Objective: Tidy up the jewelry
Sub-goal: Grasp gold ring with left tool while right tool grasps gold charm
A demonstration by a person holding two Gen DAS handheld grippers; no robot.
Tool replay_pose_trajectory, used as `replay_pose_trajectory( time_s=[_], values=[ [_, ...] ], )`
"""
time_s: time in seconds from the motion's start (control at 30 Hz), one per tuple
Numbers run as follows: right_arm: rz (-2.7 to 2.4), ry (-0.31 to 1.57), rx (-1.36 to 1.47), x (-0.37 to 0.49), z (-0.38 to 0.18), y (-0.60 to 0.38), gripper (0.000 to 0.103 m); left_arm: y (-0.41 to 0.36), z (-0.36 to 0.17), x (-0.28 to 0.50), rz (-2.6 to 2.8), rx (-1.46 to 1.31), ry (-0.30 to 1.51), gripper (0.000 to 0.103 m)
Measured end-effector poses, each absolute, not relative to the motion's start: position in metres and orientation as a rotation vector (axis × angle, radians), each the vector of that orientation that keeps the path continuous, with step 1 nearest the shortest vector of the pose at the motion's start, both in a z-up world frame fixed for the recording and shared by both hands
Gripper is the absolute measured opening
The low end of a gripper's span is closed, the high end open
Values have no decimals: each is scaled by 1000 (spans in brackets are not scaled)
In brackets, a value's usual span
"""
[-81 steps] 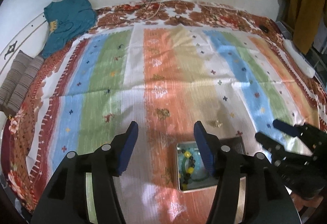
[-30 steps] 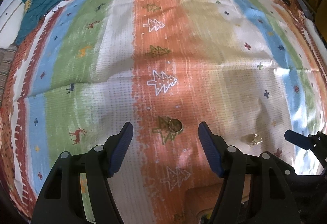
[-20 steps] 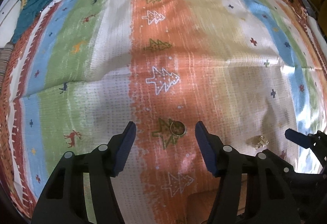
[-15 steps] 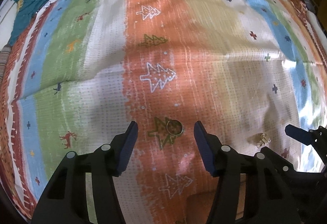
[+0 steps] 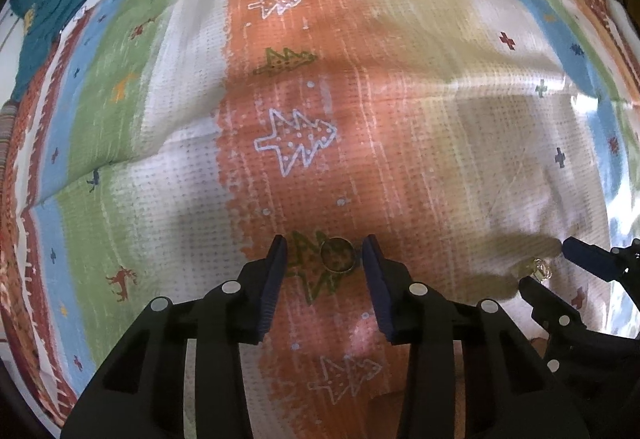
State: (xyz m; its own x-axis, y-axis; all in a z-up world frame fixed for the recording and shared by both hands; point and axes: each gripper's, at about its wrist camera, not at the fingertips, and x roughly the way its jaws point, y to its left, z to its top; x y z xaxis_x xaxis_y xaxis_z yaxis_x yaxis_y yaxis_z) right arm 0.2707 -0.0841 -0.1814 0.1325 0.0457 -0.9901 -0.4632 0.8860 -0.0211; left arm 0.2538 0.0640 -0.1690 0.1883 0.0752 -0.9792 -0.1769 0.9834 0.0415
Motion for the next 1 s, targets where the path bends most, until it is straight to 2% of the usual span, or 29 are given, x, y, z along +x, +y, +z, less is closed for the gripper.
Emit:
replay_pose_trajectory(
  time_s=[0.07, 0.2, 0.33, 0.47, 1.0],
  values=[
    [378, 1396, -369, 271, -183, -82, 44, 62, -170, 255, 179, -81, 1369, 33],
    [388, 1408, -355, 273, -187, -72, 28, 58, -170, 258, 185, -66, 1366, 18],
    [399, 1397, -349, 272, -188, -82, 19, 53, -170, 261, 189, -53, 1359, 18],
    [411, 1383, -333, 273, -188, -84, 16, 54, -168, 261, 185, -59, 1351, 18],
    [415, 1299, -336, 260, -156, -84, 15, 57, -147, 244, 191, -65, 1292, 18]
  ],
)
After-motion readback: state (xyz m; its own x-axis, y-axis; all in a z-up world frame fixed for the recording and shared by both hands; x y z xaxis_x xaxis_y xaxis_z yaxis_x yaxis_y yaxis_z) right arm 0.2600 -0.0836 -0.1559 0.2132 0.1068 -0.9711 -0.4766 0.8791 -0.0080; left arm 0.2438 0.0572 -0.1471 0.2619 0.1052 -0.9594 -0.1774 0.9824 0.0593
